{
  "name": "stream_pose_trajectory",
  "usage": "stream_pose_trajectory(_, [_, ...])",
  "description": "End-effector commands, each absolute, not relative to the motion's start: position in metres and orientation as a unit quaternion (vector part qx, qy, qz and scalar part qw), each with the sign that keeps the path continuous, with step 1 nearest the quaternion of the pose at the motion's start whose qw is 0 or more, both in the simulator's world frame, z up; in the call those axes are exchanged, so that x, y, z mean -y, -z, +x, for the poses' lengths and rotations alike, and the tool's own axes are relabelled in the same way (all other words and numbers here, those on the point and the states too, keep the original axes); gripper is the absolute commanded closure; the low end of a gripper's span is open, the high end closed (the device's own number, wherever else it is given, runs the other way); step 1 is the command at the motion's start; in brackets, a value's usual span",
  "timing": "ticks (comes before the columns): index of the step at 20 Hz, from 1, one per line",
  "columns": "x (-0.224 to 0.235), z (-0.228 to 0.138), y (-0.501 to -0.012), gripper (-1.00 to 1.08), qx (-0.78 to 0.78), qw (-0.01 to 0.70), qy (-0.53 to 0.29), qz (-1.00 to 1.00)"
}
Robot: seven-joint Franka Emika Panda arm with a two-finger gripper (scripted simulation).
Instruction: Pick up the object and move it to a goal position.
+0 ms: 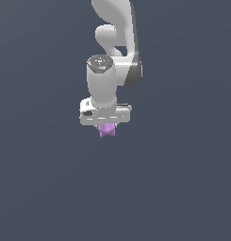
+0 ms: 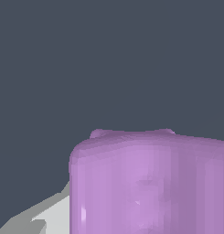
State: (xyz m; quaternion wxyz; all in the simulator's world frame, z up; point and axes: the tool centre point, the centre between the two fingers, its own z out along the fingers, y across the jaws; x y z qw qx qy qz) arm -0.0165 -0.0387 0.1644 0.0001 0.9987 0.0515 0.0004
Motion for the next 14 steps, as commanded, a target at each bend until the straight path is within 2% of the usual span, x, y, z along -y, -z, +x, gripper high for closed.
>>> stream_pose_trajectory(1, [0.036, -0.009, -0.19, 1.08, -0.052, 0.0, 0.0, 0.999])
stream_pose_trajectory(14, [0.025, 0.033, -0.313, 1.08, -0.052, 0.0, 0.0, 0.999])
